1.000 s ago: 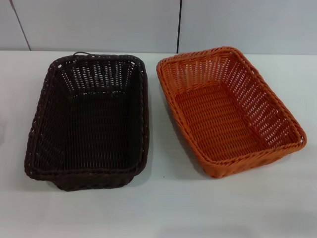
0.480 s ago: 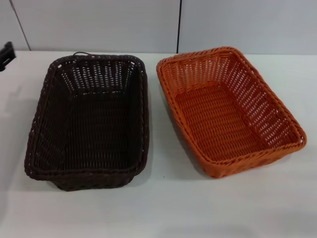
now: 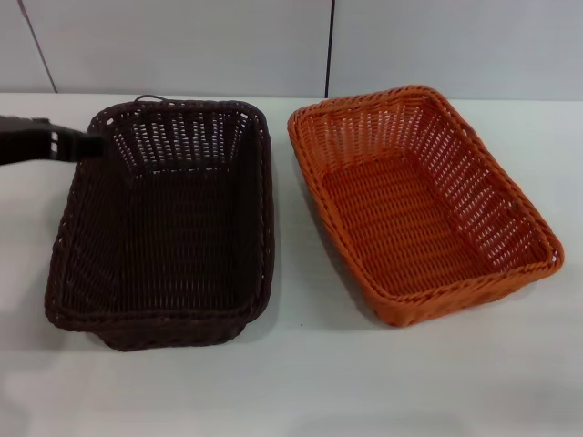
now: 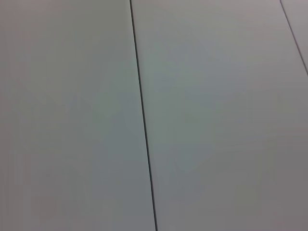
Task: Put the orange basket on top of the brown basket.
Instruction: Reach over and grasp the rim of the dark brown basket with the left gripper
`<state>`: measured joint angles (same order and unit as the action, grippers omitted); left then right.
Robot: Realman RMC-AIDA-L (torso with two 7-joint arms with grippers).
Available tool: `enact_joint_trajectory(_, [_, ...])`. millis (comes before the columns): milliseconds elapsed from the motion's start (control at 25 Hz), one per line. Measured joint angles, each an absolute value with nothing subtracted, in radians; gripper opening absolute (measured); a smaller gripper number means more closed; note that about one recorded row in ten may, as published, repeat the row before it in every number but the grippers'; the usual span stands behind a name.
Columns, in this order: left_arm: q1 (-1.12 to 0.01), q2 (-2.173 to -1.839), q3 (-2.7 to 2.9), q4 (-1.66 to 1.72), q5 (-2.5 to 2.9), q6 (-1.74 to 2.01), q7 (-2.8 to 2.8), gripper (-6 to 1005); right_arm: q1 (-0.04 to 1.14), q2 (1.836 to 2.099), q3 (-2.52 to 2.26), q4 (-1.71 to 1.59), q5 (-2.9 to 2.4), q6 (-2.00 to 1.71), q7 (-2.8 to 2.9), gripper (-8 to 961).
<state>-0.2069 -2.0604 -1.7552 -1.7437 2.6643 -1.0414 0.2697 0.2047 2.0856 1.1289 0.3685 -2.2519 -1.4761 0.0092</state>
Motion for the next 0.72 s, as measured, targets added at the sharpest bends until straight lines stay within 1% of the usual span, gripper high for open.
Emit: enact_joint_trajectory(720, [-0.285,-2.062,-1.712,-1.514,2.74,-1.041,0.274,743,0.197,2.085,1.115,0.368,-2.253,-1.471,0.009,833])
